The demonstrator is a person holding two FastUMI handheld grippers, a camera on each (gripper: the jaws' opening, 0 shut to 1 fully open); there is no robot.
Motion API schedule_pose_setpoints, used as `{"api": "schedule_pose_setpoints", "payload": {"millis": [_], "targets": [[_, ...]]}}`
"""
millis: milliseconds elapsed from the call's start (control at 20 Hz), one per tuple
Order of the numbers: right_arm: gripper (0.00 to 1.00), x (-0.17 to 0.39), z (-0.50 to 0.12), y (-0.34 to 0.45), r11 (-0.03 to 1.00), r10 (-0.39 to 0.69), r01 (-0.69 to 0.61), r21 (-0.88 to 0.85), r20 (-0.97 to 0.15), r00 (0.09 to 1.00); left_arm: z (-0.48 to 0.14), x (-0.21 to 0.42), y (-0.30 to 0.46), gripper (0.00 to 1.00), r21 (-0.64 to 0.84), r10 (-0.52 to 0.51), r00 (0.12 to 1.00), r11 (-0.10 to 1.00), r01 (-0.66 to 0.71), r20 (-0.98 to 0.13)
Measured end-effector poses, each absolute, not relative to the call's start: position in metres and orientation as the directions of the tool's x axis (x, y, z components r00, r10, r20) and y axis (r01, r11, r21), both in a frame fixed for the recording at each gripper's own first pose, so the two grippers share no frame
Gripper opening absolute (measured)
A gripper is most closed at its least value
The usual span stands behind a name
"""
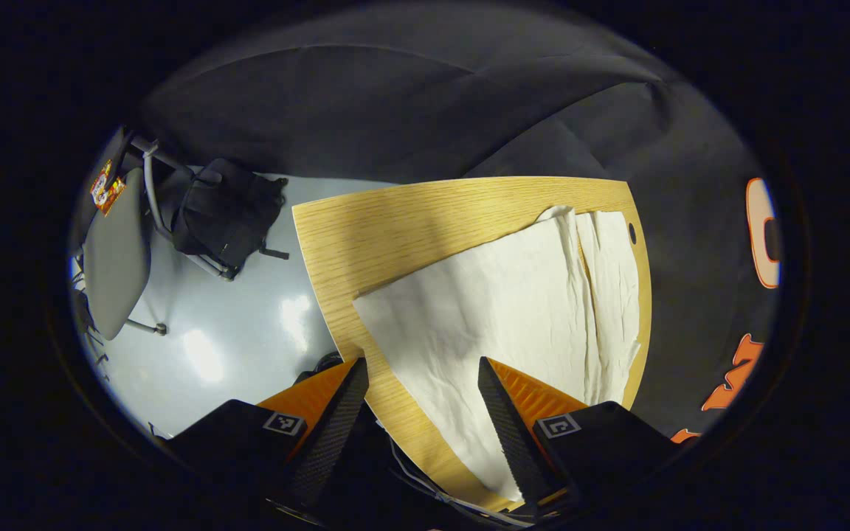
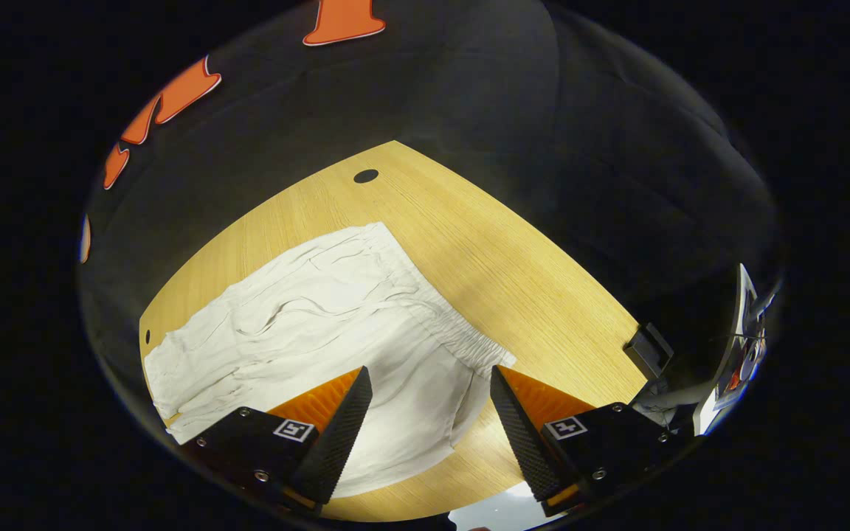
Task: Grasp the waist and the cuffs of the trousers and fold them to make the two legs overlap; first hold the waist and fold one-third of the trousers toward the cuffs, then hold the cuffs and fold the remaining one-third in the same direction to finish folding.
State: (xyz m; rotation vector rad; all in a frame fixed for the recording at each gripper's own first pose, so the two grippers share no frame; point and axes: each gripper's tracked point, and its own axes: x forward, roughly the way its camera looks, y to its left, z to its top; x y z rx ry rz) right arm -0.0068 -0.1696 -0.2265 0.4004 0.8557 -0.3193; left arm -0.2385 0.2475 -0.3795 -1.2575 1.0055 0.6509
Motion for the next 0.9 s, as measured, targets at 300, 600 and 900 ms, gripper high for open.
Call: {"api": "schedule_pose_setpoints", "payload": {"millis": [300,600,900], "targets": [[0.97,-0.010,-0.234,-0.174,0.861,-0.129,0.463,0.208,-0.792,0.596,-0.389,-0.233,0.254,0.92,-0.368,-0.096,0.355,0.256,-0.894,-0.930],[0.96,-0.016,-0.245,-0.177,0.861,-0.149,0.479,0.174,-0.813,0.562,-0.393,-0.227,0.264,0.56,-0.257,-0.087,0.242,0.302,-0.918,-0.966],[0.96,-0.028,-0.252,-0.178,0.825,-0.146,0.524,0.211,-0.816,0.560,-0.394,-0.208,0.267,0.15,-0.380,-0.131,0.357,0.291,-0.878,-0.925]]}}
